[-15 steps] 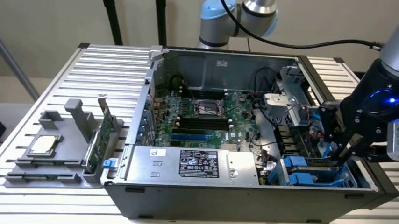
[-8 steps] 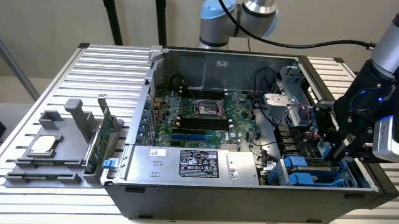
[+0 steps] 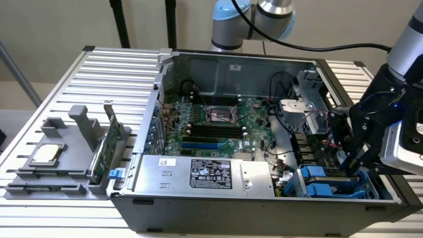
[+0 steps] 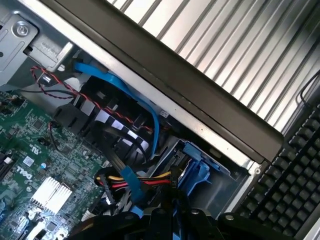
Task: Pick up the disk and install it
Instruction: 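Insert the first disk wire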
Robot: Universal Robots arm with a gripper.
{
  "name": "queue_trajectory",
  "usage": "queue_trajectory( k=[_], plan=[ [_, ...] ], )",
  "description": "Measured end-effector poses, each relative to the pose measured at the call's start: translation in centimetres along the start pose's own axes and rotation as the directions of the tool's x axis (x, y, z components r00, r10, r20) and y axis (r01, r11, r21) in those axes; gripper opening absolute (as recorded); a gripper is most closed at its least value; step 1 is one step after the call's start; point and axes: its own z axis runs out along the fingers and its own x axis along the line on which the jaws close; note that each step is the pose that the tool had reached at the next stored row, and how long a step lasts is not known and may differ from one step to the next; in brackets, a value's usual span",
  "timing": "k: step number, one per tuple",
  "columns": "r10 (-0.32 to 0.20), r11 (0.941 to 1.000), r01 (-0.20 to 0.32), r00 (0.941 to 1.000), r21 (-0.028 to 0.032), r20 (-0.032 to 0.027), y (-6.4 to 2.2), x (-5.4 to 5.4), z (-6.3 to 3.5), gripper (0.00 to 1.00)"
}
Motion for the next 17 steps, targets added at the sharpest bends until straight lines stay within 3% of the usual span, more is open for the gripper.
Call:
queue_trajectory(
  k=[5,10,14,17],
  plan=[
    [0.027,0.9996,-0.027,0.9996,0.0013,0.0013,-0.25,0.5,-0.04,0.16],
    [0.027,0.9996,-0.027,0.9996,0.002,0.0026,0.83,2.2,-0.18,0.16],
    [0.026,0.9996,-0.026,0.9996,0.0086,0.0133,1.73,3.6,-0.31,0.16],
    [0.044,0.9989,-0.045,0.9989,0.0112,0.0154,1.78,3.7,-0.31,0.16]
  ],
)
